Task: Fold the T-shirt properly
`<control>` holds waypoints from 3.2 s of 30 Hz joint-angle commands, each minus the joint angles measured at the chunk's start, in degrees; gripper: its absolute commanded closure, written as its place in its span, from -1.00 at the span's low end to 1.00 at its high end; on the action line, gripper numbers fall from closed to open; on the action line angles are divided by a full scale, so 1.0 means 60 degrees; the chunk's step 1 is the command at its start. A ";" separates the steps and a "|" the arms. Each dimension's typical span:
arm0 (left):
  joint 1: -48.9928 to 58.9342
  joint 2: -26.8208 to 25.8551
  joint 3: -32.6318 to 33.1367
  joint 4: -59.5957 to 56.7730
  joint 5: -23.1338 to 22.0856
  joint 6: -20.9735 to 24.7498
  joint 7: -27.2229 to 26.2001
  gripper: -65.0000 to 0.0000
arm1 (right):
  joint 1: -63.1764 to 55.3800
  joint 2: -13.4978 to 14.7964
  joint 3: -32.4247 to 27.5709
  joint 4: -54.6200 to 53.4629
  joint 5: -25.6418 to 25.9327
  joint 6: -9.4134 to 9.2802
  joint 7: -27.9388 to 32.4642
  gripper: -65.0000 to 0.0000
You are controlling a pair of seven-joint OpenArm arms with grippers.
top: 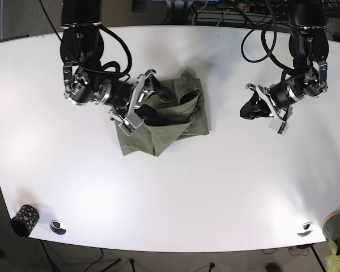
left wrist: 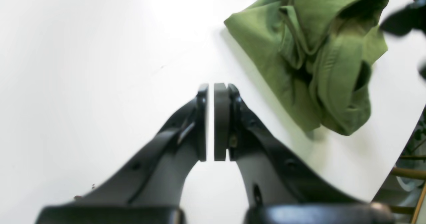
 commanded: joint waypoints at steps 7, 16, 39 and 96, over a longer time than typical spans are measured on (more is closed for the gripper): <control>-0.0111 -0.0121 -0.0039 0.0108 -0.0192 -0.0061 -0.0217 0.97 | 0.0128 0.0721 0.1178 0.0138 0.0165 0.0093 0.0194 -0.26; -0.0111 -0.0121 -0.0024 0.0093 -0.0192 -0.0047 -0.0217 0.97 | 0.0333 0.0296 0.1060 -0.1195 0.0165 0.0093 0.0194 -0.26; 0.0446 -0.0179 -0.0039 0.0181 -0.0192 -0.0047 -0.0217 0.97 | 0.3864 -0.1389 -0.2559 -0.4272 0.0209 0.0078 0.1586 -0.26; -0.1283 0.1623 0.2994 -0.1035 0.5801 0.0012 -0.0261 0.97 | 0.3204 0.0003 0.1309 -0.6015 -0.5329 0.0130 0.4297 0.66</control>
